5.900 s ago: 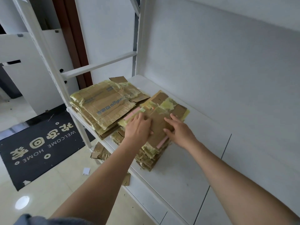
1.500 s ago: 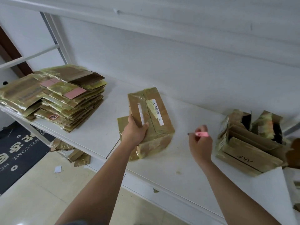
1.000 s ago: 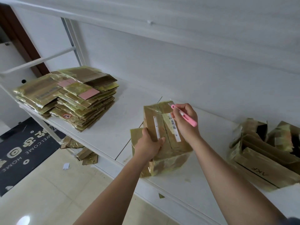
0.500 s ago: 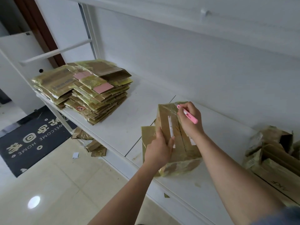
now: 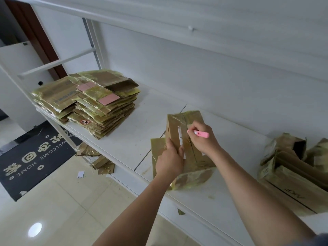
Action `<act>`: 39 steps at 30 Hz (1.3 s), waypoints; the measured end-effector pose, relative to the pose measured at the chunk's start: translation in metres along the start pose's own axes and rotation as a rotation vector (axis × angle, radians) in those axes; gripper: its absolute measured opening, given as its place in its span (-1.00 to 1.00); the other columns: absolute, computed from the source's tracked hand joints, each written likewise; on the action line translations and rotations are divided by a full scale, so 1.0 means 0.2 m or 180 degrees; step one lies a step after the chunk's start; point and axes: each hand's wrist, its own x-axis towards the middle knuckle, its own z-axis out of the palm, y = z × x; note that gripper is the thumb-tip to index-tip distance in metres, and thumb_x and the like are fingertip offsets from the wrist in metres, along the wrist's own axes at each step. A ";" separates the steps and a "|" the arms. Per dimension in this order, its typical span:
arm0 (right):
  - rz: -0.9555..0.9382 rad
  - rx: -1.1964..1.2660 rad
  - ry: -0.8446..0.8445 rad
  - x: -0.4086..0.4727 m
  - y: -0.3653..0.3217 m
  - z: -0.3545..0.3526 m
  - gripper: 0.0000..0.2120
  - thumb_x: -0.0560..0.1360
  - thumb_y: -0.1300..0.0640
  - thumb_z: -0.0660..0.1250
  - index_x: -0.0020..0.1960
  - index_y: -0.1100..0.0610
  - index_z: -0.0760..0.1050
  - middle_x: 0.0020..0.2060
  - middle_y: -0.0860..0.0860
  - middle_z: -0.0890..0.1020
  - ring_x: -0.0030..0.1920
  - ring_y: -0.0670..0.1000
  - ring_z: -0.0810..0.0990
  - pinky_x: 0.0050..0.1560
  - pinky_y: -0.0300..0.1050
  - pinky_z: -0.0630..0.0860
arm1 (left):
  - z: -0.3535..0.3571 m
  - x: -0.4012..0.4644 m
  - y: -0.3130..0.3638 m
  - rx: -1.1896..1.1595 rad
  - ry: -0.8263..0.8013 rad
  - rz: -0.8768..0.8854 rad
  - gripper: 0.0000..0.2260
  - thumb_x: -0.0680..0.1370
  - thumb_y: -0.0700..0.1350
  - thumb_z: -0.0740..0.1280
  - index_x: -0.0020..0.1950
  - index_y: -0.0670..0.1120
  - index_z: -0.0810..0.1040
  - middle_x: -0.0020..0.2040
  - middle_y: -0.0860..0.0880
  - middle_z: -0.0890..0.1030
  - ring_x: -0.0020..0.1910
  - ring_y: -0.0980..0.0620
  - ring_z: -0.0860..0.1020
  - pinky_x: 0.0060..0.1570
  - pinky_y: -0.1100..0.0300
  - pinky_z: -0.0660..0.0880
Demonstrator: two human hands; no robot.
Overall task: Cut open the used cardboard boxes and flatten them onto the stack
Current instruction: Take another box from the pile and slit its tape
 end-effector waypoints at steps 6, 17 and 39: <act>0.0030 0.0111 -0.0165 -0.33 -0.02 -0.09 -0.81 0.53 0.27 0.32 -0.25 0.22 0.44 -0.37 0.07 0.54 -0.38 -0.04 0.46 -0.37 -0.11 0.35 | 0.00 0.01 0.01 -0.0007 0.0015 -0.0063 -0.53 0.67 0.14 0.02 0.48 -0.12 0.14 0.09 -0.17 0.60 0.07 -0.24 0.55 -0.09 0.05 0.38; 0.0285 0.1651 0.0908 -0.89 0.08 -0.29 -0.77 0.55 0.14 0.31 -0.25 -0.09 0.47 -0.30 0.02 0.60 -0.26 -0.04 0.59 -0.18 -0.10 0.61 | -0.02 -0.03 0.06 -0.0180 0.0049 0.0176 -0.50 0.68 0.00 0.03 0.59 0.13 -0.08 -0.01 -0.11 0.60 -0.19 -0.11 0.58 -0.17 -0.01 0.58; 0.0773 0.1943 0.2579 -0.88 0.22 -0.23 -0.93 0.55 0.38 0.29 -0.10 0.27 0.45 -0.28 0.15 0.60 -0.21 0.12 0.59 -0.10 0.03 0.55 | 0.05 0.03 0.10 0.1644 -0.1123 0.1917 0.01 0.17 0.63 0.03 0.54 0.33 -0.19 0.56 0.16 -0.34 0.52 0.00 -0.39 0.46 -0.02 -0.40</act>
